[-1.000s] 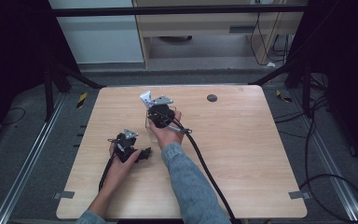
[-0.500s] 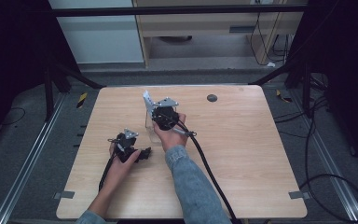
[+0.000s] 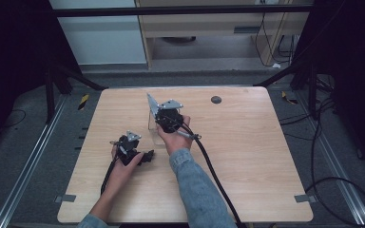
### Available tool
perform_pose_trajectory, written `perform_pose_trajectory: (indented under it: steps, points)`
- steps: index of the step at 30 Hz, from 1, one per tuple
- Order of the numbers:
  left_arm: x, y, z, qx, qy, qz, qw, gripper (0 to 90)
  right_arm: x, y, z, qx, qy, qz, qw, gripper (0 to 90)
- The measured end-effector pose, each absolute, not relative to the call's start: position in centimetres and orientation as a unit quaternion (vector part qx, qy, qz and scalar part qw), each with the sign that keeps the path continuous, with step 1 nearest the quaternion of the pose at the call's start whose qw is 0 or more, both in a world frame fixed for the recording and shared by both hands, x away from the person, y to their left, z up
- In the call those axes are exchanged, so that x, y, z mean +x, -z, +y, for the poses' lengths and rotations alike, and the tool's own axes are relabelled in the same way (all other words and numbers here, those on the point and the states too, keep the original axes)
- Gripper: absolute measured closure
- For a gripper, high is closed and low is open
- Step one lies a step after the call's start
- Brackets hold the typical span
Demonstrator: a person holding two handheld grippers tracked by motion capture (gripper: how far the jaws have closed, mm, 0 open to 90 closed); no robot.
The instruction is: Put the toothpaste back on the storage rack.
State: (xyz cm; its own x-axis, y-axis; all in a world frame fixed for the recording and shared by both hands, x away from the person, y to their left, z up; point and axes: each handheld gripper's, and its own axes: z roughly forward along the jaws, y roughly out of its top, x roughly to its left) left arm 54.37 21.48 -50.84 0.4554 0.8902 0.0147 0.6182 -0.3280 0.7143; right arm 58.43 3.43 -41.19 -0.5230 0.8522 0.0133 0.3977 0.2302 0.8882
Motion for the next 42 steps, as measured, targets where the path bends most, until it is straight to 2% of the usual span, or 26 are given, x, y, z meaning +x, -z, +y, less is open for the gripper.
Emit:
perform_pose_trajectory:
  steps: [18, 34, 42]
  points:
    - [54.4, 50.8, 21.5, 0.787, -0.209, 0.479, 0.327, 0.0, 56.1, 39.9, 0.2, 0.421, -0.443, 0.748, 0.260, 70.8]
    - [54.4, 50.8, 21.4, 0.787, -0.209, 0.480, 0.326, 0.0, 56.0, 38.8, -2.0, 0.417, -0.434, 0.761, 0.242, 69.2]
    - [54.4, 50.8, 21.4, 0.787, -0.209, 0.480, 0.326, 0.0, 55.7, 38.6, -3.1, 0.423, -0.440, 0.755, 0.237, 62.1]
